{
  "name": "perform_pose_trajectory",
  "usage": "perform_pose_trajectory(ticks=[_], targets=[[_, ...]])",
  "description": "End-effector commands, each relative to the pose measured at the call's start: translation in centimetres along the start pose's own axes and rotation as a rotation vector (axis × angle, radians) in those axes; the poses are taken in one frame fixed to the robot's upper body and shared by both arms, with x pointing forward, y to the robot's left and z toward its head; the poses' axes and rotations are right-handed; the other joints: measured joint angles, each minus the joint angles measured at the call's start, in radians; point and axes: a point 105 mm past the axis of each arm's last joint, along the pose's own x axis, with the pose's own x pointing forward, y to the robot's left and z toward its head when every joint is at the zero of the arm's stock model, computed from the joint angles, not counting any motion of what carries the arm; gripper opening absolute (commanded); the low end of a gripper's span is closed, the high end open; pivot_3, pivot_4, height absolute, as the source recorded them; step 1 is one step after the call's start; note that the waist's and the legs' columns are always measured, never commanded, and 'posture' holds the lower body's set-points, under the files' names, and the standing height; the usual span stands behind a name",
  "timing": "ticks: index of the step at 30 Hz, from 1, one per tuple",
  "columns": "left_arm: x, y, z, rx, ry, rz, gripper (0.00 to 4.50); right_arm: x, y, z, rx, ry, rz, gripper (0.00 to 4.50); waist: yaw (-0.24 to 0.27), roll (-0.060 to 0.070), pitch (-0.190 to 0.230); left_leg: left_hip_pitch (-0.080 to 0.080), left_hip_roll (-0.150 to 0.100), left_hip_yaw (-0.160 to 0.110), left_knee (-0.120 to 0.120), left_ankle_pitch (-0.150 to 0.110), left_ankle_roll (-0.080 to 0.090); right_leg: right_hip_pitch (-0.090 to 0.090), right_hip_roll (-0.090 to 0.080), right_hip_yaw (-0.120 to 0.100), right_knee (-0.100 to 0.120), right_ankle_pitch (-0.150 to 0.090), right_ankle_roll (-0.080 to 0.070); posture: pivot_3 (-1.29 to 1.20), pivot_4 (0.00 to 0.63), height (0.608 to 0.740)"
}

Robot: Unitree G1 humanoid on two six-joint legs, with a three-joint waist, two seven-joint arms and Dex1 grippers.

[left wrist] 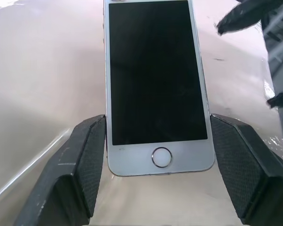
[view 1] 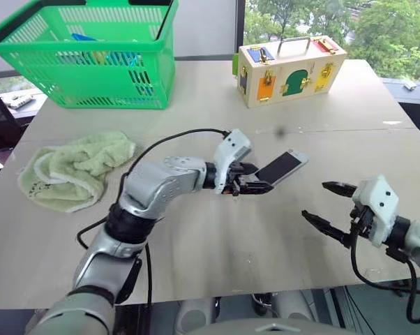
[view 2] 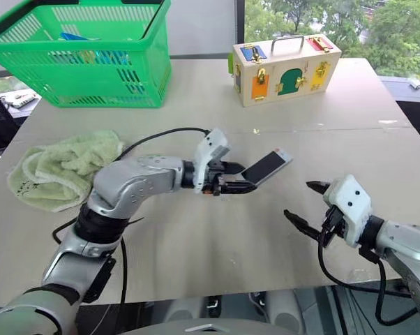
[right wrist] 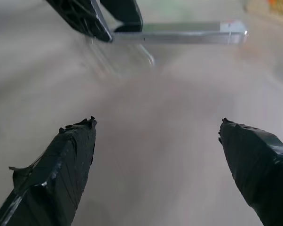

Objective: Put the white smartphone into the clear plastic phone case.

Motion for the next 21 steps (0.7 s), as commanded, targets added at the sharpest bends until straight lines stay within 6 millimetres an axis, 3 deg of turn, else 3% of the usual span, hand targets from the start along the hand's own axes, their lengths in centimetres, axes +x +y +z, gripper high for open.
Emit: perform_pose_trajectory(ticks=[1, 5, 11, 13, 15, 21], targets=[[1.6, 0.4, 0.1, 0.146, 0.034, -0.036, 2.86, -1.0, -0.2, 0.1, -0.046, 0.03, -0.025, 4.5, -0.005, 0.0, 0.0, 0.0, 0.0, 0.0, 0.0, 0.0, 0.0, 0.0, 0.0, 0.0, 0.0, 0.0, 0.0, 0.0, 0.15, 0.74], [4.2, 0.1, 0.0, 0.248, 0.091, -0.085, 2.86, -1.3, 0.1, 0.0, -0.052, 0.042, -0.015, 4.5, -0.005, 0.0, 0.0, 0.0, 0.0, 0.0, 0.0, 0.0, 0.0, 0.0, 0.001, 0.0, 0.0, 0.0, 0.0, 0.0, 0.15, 0.74], [5.5, 0.3, -0.4, 0.329, 0.142, -0.094, 2.86, -1.4, 0.2, 0.0, -0.061, 0.036, -0.023, 4.5, -0.009, 0.0, 0.0, 0.0, 0.0, 0.0, 0.0, 0.0, 0.0, -0.001, 0.0, 0.0, 0.0, 0.0, 0.0, 0.0, 0.15, 0.74], [5.3, 0.1, -0.1, 0.33, 0.128, -0.11, 3.89, -1.3, 0.2, 0.0, -0.067, 0.028, -0.023, 4.5, -0.008, 0.0, 0.0, 0.0, 0.001, -0.001, 0.0, 0.0, 0.0, -0.001, 0.001, 0.0, 0.0, 0.0, 0.0, 0.0, 0.15, 0.74], [4.9, 0.1, 0.4, 0.323, 0.101, -0.116, 4.47, -1.2, 0.2, 0.1, -0.073, 0.018, -0.023, 4.5, -0.007, 0.0, 0.0, -0.001, 0.001, -0.002, 0.0, 0.0, 0.0, -0.001, 0.001, -0.001, 0.0, 0.0, 0.0, 0.0, 0.15, 0.74], [0.7, -0.2, 2.6, 0.291, -0.058, -0.104, 4.47, -0.5, -0.4, 0.6, -0.086, -0.019, -0.016, 4.5, -0.012, 0.0, 0.0, -0.001, 0.001, -0.001, 0.0, 0.0, 0.0, -0.001, 0.001, 0.0, 0.0, 0.0, 0.0, 0.0, 0.15, 0.74]])
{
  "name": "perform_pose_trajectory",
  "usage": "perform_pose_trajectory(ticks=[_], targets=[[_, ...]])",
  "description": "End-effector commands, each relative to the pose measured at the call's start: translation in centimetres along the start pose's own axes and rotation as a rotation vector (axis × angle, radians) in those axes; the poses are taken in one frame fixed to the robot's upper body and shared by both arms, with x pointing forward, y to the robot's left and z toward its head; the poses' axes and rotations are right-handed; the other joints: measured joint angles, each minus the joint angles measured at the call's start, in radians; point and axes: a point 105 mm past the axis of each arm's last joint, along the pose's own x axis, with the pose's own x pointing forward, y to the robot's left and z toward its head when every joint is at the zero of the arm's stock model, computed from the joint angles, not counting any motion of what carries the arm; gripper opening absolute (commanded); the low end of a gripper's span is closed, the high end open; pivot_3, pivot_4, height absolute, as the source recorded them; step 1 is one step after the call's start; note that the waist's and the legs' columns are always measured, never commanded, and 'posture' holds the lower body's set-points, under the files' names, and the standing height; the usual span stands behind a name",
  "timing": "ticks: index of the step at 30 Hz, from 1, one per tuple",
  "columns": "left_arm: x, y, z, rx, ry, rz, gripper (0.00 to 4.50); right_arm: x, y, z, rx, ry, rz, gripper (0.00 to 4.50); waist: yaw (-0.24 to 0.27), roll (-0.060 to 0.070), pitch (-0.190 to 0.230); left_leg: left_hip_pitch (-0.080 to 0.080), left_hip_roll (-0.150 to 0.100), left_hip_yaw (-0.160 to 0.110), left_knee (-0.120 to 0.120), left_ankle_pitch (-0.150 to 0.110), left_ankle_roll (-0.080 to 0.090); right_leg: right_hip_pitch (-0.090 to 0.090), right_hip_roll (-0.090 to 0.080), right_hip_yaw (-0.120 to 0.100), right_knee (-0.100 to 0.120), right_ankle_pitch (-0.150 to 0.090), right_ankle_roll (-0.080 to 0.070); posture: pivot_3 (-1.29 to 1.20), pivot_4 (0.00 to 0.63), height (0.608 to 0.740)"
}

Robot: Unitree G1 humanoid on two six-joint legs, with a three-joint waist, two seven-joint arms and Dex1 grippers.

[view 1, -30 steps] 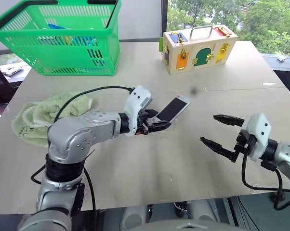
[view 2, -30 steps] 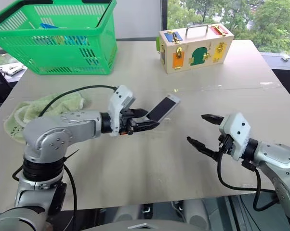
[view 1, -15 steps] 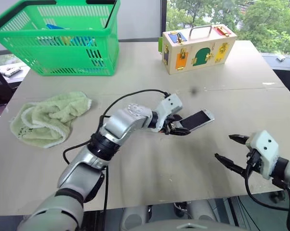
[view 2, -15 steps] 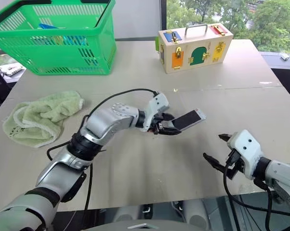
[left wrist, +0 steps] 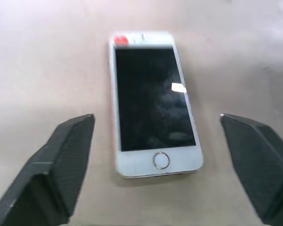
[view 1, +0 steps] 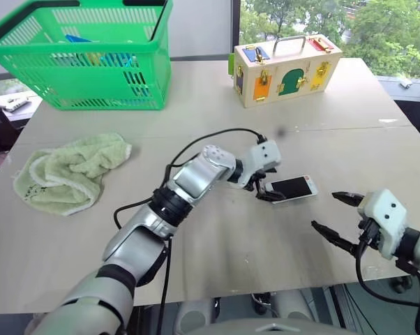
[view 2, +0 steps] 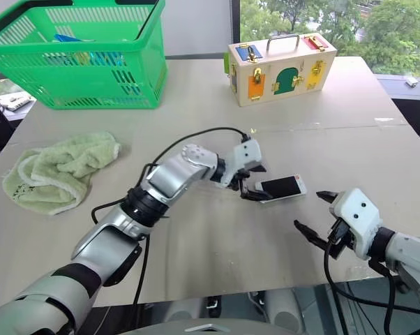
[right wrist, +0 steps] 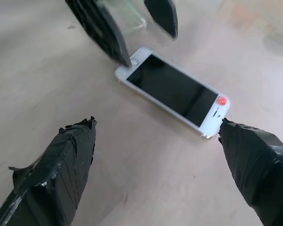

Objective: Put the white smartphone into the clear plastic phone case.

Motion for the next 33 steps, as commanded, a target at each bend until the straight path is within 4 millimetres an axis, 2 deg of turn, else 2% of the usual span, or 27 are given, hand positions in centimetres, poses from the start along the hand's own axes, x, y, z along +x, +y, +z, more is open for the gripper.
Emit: perform_pose_trajectory(ticks=[1, 3, 6, 10, 11, 13, 16, 19, 28, 33], targets=[[-3.2, -0.8, 2.2, 0.0, -0.149, 0.011, 4.47, 0.2, -0.4, 1.0, -0.035, -0.044, 0.002, 4.5, -0.002, 0.0, 0.0, 0.0, 0.0, 0.0, 0.0, 0.0, 0.0, 0.0, 0.0, 0.0, 0.0, 0.0, 0.0, 0.0, 0.15, 0.74], [-5.1, -1.4, 2.0, -0.03, -0.193, 0.037, 4.47, 0.5, -0.9, 1.4, -0.048, -0.061, -0.002, 4.5, -0.001, 0.001, 0.0, 0.0, 0.0, -0.001, 0.0, 0.0, 0.0, 0.0, 0.0, 0.0, 0.0, 0.0, 0.0, 0.0, 0.15, 0.74], [-7.9, -1.5, 1.9, -0.051, -0.358, 0.146, 4.47, 0.9, -1.7, 1.9, -0.071, -0.094, -0.009, 4.5, 0.001, 0.001, 0.0, 0.0, 0.0, 0.0, -0.001, 0.0, 0.0, -0.001, 0.001, 0.001, 0.0, 0.0, 0.0, 0.0, 0.15, 0.74], [-11.6, -1.8, 0.7, -0.082, -0.475, 0.248, 4.47, 1.9, -2.4, 1.9, -0.11, -0.094, 0.05, 4.5, 0.002, 0.001, 0.0, 0.001, 0.0, 0.0, 0.0, 0.0, 0.0, 0.0, 0.0, 0.0, 0.001, 0.0, 0.0, 0.0, 0.15, 0.74], [-12.2, -2.1, 0.7, -0.088, -0.498, 0.241, 4.47, 2.1, -2.5, 1.8, -0.112, -0.083, 0.068, 4.5, 0.003, 0.001, 0.0, 0.001, 0.0, 0.0, 0.001, 0.0, 0.0, 0.0, 0.0, 0.0, 0.001, 0.0, 0.0, 0.0, 0.15, 0.74], [-13.4, -4.5, -0.6, -0.06, -0.494, 0.131, 4.47, 2.8, -3.2, 1.3, -0.157, -0.036, 0.123, 4.5, 0.001, 0.001, 0.0, 0.001, 0.0, 0.0, 0.001, 0.0, 0.0, 0.001, 0.0, 0.0, 0.001, 0.0, 0.0, 0.0, 0.15, 0.74], [-13.9, -6.3, -2.7, -0.048, -0.421, 0.062, 4.47, 3.7, -3.8, 0.7, -0.223, 0.023, 0.206, 4.5, 0.0, 0.002, 0.0, 0.002, 0.0, 0.002, 0.001, 0.0, 0.0, 0.0, 0.0, 0.001, 0.001, 0.0, 0.0, 0.0, 0.15, 0.74], [-14.1, -7.1, -3.7, -0.07, -0.401, 0.03, 4.47, 4.3, -4.1, 0.1, -0.287, 0.076, 0.306, 4.5, 0.006, 0.003, 0.0, 0.001, 0.0, 0.001, 0.001, 0.0, 0.0, 0.0, 0.0, 0.0, 0.001, 0.0, 0.0, 0.0, 0.15, 0.74], [-13.6, -7.3, -4.2, -0.05, -0.404, 0.052, 4.47, 8.2, -7.0, -0.5, -0.413, 0.143, 0.374, 4.5, -0.001, 0.003, 0.0, 0.001, 0.0, 0.003, 0.001, 0.0, 0.0, -0.001, 0.001, 0.001, 0.001, 0.0, 0.0, 0.0, 0.15, 0.74], [-13.6, -7.6, -4.3, -0.051, -0.404, 0.056, 4.47, 9.4, -7.5, -0.9, -0.446, 0.181, 0.459, 4.5, 0.0, 0.003, 0.0, 0.001, 0.001, 0.003, 0.001, 0.0, 0.0, -0.002, 0.002, 0.002, 0.002, 0.0, 0.0, 0.0, 0.15, 0.74]])
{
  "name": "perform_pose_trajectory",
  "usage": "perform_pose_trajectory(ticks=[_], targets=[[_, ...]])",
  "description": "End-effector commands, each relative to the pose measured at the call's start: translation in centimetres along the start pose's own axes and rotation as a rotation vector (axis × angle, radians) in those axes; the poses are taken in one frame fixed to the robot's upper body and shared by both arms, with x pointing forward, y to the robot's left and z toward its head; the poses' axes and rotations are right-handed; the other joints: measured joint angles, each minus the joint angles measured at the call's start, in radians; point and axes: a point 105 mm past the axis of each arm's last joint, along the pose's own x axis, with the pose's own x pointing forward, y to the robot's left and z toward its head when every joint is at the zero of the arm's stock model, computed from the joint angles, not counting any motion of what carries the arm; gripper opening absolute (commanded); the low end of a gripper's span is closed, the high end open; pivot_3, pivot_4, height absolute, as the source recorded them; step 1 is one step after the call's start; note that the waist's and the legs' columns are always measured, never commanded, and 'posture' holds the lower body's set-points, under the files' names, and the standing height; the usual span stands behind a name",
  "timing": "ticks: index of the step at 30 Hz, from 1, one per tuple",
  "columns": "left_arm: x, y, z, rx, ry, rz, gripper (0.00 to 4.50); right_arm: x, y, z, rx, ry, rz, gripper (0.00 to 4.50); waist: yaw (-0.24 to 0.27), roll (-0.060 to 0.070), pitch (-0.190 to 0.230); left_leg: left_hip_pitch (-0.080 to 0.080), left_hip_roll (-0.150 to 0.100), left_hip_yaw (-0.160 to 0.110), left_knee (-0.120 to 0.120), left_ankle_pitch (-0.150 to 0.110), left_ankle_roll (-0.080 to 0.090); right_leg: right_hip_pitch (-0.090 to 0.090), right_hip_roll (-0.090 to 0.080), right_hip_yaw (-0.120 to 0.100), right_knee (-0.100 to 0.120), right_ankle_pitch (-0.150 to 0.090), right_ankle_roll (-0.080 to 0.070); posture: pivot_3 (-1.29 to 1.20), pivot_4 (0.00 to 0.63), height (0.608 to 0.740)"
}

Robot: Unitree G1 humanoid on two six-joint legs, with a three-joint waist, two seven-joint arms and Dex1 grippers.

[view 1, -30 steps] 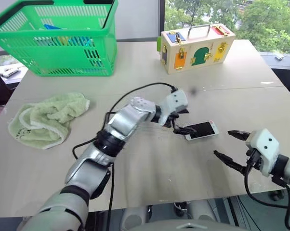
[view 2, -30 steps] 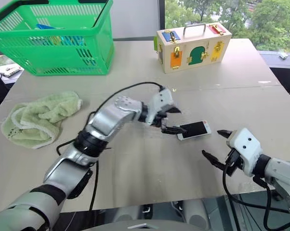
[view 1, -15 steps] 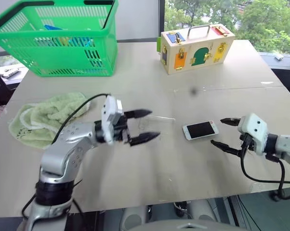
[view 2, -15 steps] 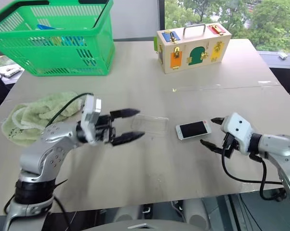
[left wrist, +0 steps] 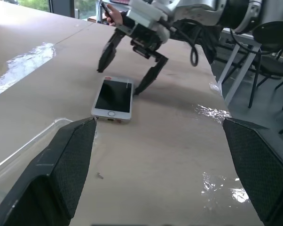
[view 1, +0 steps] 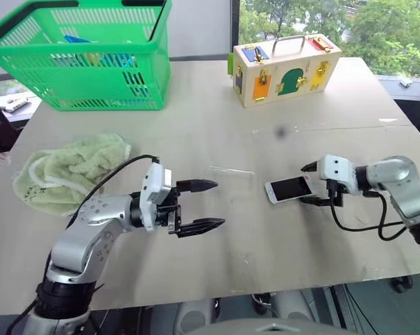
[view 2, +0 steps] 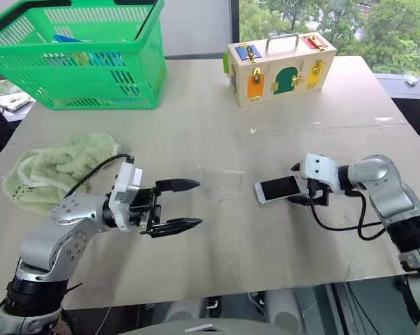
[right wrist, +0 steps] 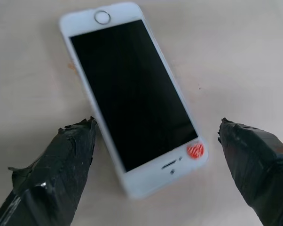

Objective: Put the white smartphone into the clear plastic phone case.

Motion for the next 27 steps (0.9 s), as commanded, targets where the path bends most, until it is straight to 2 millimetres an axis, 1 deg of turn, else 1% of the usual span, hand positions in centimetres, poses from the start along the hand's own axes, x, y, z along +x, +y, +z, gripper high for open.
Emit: perform_pose_trajectory(ticks=[1, 5, 9, 10, 11, 13, 14, 18, 22, 24, 27], targets=[[0.0, -0.6, 0.8, 0.05, -0.017, -0.011, 4.47, 0.0, -0.6, -0.4, -0.041, 0.027, 0.055, 4.5, 0.0, 0.0, 0.0, 0.0, 0.0, 0.0, 0.0, 0.0, 0.0, 0.0, 0.0, 0.0, 0.0, 0.0, 0.0, 0.0, 0.15, 0.74], [0.0, -0.8, 0.9, 0.051, -0.018, -0.003, 4.47, 0.4, -0.9, -1.3, -0.033, 0.065, 0.119, 4.5, 0.0, 0.0, 0.0, 0.001, 0.0, 0.001, 0.001, 0.0, 0.0, 0.001, 0.0, 0.001, 0.0, 0.0, 0.0, 0.0, 0.15, 0.74], [-0.1, -1.0, 1.0, 0.051, -0.023, 0.012, 4.47, 0.7, -1.1, -1.6, 0.002, 0.074, 0.171, 4.5, 0.0, 0.0, 0.0, 0.003, 0.0, 0.001, 0.001, 0.0, 0.0, 0.002, -0.001, 0.001, 0.001, 0.0, 0.0, 0.0, 0.15, 0.74], [-0.3, -1.1, 1.1, 0.048, -0.029, 0.008, 4.5, 0.8, -1.1, -1.6, 0.021, 0.073, 0.183, 3.99, 0.0, 0.0, 0.0, 0.003, 0.0, 0.001, 0.001, 0.0, 0.0, 0.002, 0.0, 0.001, 0.001, 0.001, 0.0, 0.0, 0.15, 0.74], [-0.4, -1.3, 1.2, 0.046, -0.035, 0.004, 4.5, 0.9, -1.1, -1.7, 0.037, 0.073, 0.191, 3.72, 0.0, 0.0, 0.0, 0.003, 0.0, 0.001, 0.001, 0.0, 0.0, 0.003, -0.001, 0.001, 0.001, 0.001, 0.0, 0.0, 0.15, 0.74], [-0.7, -1.5, 1.5, 0.046, -0.05, -0.002, 4.5, 1.0, -1.1, -1.8, 0.081, 0.063, 0.189, 2.94, -0.001, 0.0, -0.001, 0.003, 0.0, 0.001, 0.002, 0.0, 0.0, 0.003, -0.001, 0.001, 0.001, 0.001, -0.001, 0.0, 0.15, 0.74], [-0.8, -1.6, 1.6, 0.046, -0.053, -0.002, 4.5, 1.0, -1.1, -1.9, 0.096, 0.059, 0.186, 2.78, -0.001, 0.0, -0.001, 0.003, 0.001, 0.001, 0.002, 0.0, 0.0, 0.003, -0.001, 0.001, 0.001, 0.001, -0.001, 0.0, 0.15, 0.74], [-1.3, -1.4, 1.8, 0.039, -0.066, 0.033, 4.5, 0.4, -1.0, -1.9, 0.183, 0.018, 0.142, 2.78, 0.003, 0.0, -0.001, 0.004, 0.001, 0.001, 0.003, 0.0, 0.0, 0.003, -0.001, 0.0, 0.001, 0.002, -0.002, 0.0, 0.15, 0.74], [-1.8, -1.0, 1.2, 0.02, -0.069, 0.106, 4.5, -1.0, -0.1, -1.1, 0.325, -0.056, 0.059, 2.78, 0.013, 0.001, -0.001, 0.002, 0.001, -0.001, 0.003, 0.0, 0.0, 0.003, -0.004, -0.002, 0.001, 0.001, -0.002, 0.0, 0.15, 0.74], [-1.8, -0.8, 1.2, 0.012, -0.077, 0.134, 4.5, -1.8, 0.2, -0.4, 0.385, -0.077, -0.037, 2.78, 0.019, 0.002, -0.001, 0.001, 0.001, -0.001, 0.003, 0.0, 0.0, 0.003, -0.006, -0.003, 0.001, 0.001, -0.002, 0.0, 0.15, 0.74], [-1.6, -0.5, 1.2, 0.003, -0.088, 0.163, 4.5, -3.0, 0.8, -0.3, 0.438, 0.006, -0.205, 2.78, 0.024, 0.003, -0.001, -0.003, 0.0, -0.001, 0.002, 0.0, 0.0, 0.0, -0.008, -0.003, 0.0, 0.0, -0.001, 0.0, 0.15, 0.74]])
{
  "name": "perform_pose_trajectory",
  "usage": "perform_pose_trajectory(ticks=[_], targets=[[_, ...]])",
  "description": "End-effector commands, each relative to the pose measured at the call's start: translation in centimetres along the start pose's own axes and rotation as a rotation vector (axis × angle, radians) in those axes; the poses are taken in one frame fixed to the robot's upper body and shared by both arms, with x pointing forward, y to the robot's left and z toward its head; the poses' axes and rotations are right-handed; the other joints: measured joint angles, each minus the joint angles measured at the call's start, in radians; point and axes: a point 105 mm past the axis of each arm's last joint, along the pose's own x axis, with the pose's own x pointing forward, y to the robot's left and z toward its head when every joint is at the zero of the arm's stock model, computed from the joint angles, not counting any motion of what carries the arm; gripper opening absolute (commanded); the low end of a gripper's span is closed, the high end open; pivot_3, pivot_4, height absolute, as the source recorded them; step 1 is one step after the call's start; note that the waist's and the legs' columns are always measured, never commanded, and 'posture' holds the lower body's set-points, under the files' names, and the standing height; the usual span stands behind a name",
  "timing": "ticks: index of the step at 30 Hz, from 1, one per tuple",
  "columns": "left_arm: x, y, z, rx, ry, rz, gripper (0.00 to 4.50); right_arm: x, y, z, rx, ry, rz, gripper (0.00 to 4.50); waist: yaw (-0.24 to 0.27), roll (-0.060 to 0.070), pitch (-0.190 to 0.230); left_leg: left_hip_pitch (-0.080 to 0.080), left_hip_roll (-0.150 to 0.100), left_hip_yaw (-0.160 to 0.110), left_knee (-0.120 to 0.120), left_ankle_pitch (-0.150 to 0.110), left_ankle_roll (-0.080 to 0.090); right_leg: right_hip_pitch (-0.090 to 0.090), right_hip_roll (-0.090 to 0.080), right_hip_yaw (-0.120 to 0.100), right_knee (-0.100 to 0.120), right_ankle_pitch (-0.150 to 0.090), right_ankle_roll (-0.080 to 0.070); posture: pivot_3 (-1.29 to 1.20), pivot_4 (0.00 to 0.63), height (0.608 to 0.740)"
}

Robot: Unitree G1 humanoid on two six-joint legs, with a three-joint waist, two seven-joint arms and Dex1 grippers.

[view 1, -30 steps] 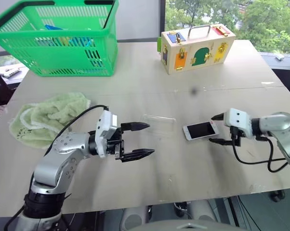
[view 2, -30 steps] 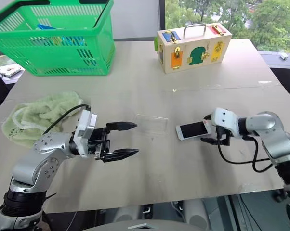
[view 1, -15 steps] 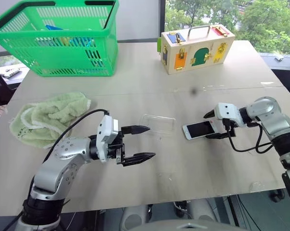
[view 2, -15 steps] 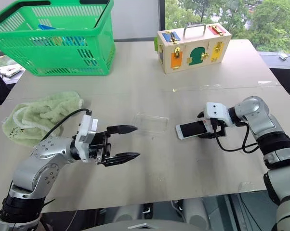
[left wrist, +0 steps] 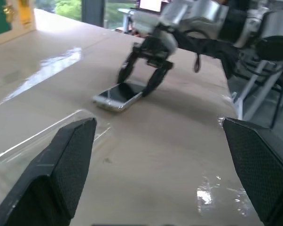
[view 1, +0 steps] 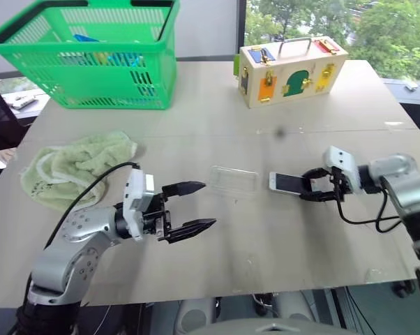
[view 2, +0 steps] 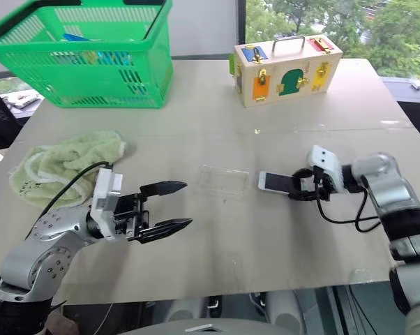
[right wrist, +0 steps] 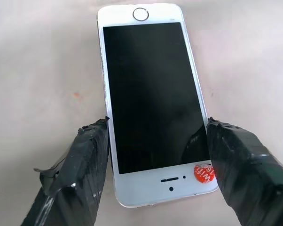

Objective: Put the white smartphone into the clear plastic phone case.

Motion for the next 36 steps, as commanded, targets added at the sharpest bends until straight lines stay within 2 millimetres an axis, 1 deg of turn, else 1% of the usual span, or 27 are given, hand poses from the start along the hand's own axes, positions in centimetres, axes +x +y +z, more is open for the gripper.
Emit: perform_pose_trajectory(ticks=[1, 4, 7, 8, 13, 18, 20, 23, 27, 31, 32, 34, 36], targets=[[0.3, -0.1, 1.0, 0.042, -0.031, 0.016, 4.5, -2.1, 0.0, 1.1, 0.039, 0.032, -0.223, 2.78, 0.001, 0.0, 0.0, -0.001, 0.0, 0.0, 0.0, 0.0, 0.0, -0.001, 0.0, 0.0, 0.0, 0.0, 0.0, 0.0, 0.15, 0.74], [0.6, 0.1, 1.1, 0.039, -0.035, 0.021, 4.5, -2.7, 0.4, 1.6, 0.134, 0.033, -0.372, 2.78, -0.002, 0.001, 0.0, -0.001, 0.0, 0.0, 0.0, 0.0, 0.0, -0.001, 0.001, 0.0, 0.0, 0.0, 0.0, 0.0, 0.15, 0.74], [0.9, 0.1, 1.2, 0.036, -0.036, 0.016, 4.5, -2.7, 0.4, 2.3, 0.295, 0.008, -0.528, 2.78, -0.014, 0.001, 0.0, 0.001, 0.0, 0.0, 0.0, 0.0, 0.0, -0.001, 0.0, 0.0, 0.0, 0.001, -0.001, 0.0, 0.15, 0.74], [0.9, 0.1, 1.2, 0.036, -0.036, 0.015, 4.5, -2.7, 0.4, 2.3, 0.327, 0.01, -0.574, 2.78, -0.018, 0.001, 0.0, 0.002, 0.001, 0.0, 0.0, -0.002, -0.004, -0.001, 0.0, -0.001, 0.001, 0.001, -0.001, 0.0, 0.15, 0.74], [1.1, 0.3, 1.4, 0.036, -0.037, 0.014, 4.5, -2.0, 0.9, 2.2, 0.515, 0.003, -0.762, 2.78, -0.023, 0.001, 0.0, 0.001, 0.001, -0.001, -0.001, -0.001, -0.003, -0.001, 0.002, -0.002, 0.001, 0.001, -0.002, 0.0, 0.15, 0.74], [1.1, 0.4, 1.5, 0.036, -0.032, 0.016, 4.5, -0.6, 1.0, 3.4, 0.655, -0.046, -0.864, 2.78, -0.026, 0.002, 0.001, -0.001, 0.001, 0.0, -0.001, 0.0, 0.0, -0.003, 0.005, -0.001, 0.0, 0.001, -0.001, 0.0, 0.15, 0.74], [1.1, 0.4, 1.6, 0.038, -0.032, 0.016, 4.5, 0.0, 0.9, 3.5, 0.715, -0.056, -0.893, 2.78, -0.027, 0.002, 0.001, -0.001, 0.001, 0.0, -0.001, 0.0, 0.0, -0.003, 0.005, -0.002, 0.0, 0.001, -0.001, 0.0, 0.15, 0.74], [1.2, 0.5, 1.7, 0.044, -0.03, 0.023, 4.5, 0.2, 0.7, 3.1, 0.788, -0.044, -0.949, 2.78, -0.023, 0.002, 0.001, -0.001, 0.001, -0.001, -0.001, 0.0, 0.0, -0.003, 0.005, -0.003, 0.0, 0.001, -0.001, 0.0, 0.15, 0.74], [1.2, 0.4, 1.8, 0.047, -0.027, 0.036, 4.5, 0.1, 0.3, 2.6, 0.826, -0.006, -1.01, 2.78, -0.027, 0.003, 0.002, -0.002, 0.0, -0.001, -0.001, 0.0, 0.0, -0.003, 0.004, -0.003, -0.001, 0.001, -0.001, 0.0, 0.15, 0.74], [1.3, 0.4, 1.7, 0.042, -0.03, 0.05, 4.5, 0.4, 0.0, 2.3, 0.795, 0.03, -1.018, 2.78, -0.037, 0.004, 0.002, -0.002, 0.0, -0.002, -0.003, 0.0, 0.0, -0.003, 0.004, -0.003, -0.001, 0.001, -0.001, 0.0, 0.15, 0.74], [1.3, 0.3, 1.7, 0.042, -0.03, 0.05, 4.5, 0.6, 0.0, 2.3, 0.789, 0.032, -1.012, 3.82, -0.042, 0.004, 0.002, -0.001, 0.0, -0.002, -0.003, 0.0, 0.0, -0.003, 0.004, -0.003, -0.001, 0.001, -0.001, 0.0, 0.15, 0.74], [1.4, 0.1, 1.7, 0.039, -0.032, 0.055, 4.5, 1.0, 0.0, 2.3, 0.782, 0.03, -0.99, 4.47, -0.049, 0.004, 0.002, -0.001, 0.0, -0.002, -0.004, 0.0, 0.0, -0.003, 0.004, -0.003, -0.001, 0.001, -0.001, 0.0, 0.15, 0.74], [1.4, 0.1, 1.7, 0.037, -0.033, 0.06, 4.5, 1.1, 0.1, 2.5, 0.757, 0.032, -0.971, 4.47, -0.054, 0.004, 0.002, 0.0, 0.0, -0.002, -0.004, 0.0, 0.0, -0.003, 0.005, -0.003, -0.001, 0.001, -0.001, 0.0, 0.15, 0.74]])
